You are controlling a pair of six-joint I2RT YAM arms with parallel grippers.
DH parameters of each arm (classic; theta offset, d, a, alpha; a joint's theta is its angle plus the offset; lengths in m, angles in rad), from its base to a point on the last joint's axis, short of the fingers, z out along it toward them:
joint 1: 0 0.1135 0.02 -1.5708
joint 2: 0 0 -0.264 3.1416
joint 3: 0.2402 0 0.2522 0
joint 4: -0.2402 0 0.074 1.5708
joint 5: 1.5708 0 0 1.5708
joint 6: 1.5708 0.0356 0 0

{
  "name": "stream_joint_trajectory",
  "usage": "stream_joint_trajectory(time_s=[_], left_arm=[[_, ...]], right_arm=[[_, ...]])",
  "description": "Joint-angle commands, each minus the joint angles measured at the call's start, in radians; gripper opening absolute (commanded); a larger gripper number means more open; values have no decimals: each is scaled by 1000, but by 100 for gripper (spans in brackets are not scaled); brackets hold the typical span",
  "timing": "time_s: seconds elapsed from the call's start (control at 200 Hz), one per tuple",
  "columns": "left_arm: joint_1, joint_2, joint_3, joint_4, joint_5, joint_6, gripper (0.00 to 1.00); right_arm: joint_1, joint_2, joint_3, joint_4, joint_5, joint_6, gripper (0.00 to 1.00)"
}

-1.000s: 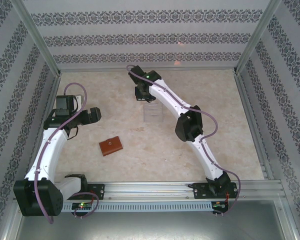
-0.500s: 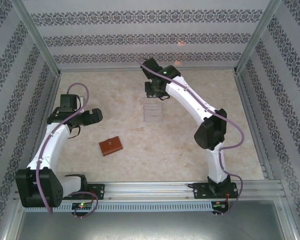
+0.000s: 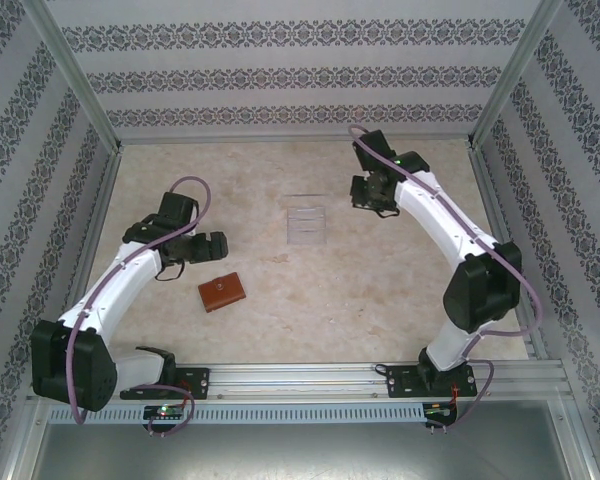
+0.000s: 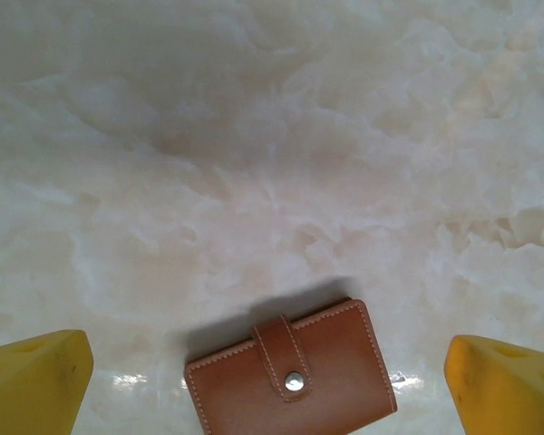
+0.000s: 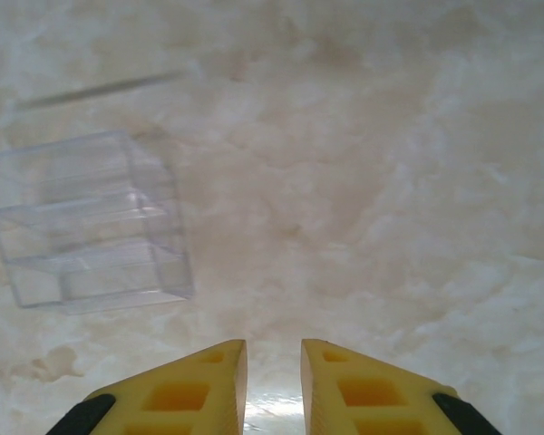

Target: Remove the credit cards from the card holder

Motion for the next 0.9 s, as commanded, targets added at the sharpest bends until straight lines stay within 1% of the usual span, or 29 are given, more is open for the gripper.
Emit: stream_joint_trajectory(time_s=[0.0,0.15,0.295,0.43,0.659,0.894], left_arm=[[-56,-18,-35,-60,-72,-101,99],[-116,-17,-34,-124,-114,-164,99],[-163,-68,-68,-159,-146,-236,99],[-177,-106,-112,-168,-144,-299,99],[-207,-117,-145,-190,-145,-366,99],[-263,-117,-152,-210,-193,-442,100]], right_arm=[[-26,-66,-70,51,-39,-36,24],[-52,-108,-114,61,-56,-62,25],[-58,-124,-123,68,-81,-81,25],[-58,-129,-116,62,-98,-90,26],[-57,-169,-143,75,-114,-89,28],[-57,-156,-129,63,-118,-110,28]])
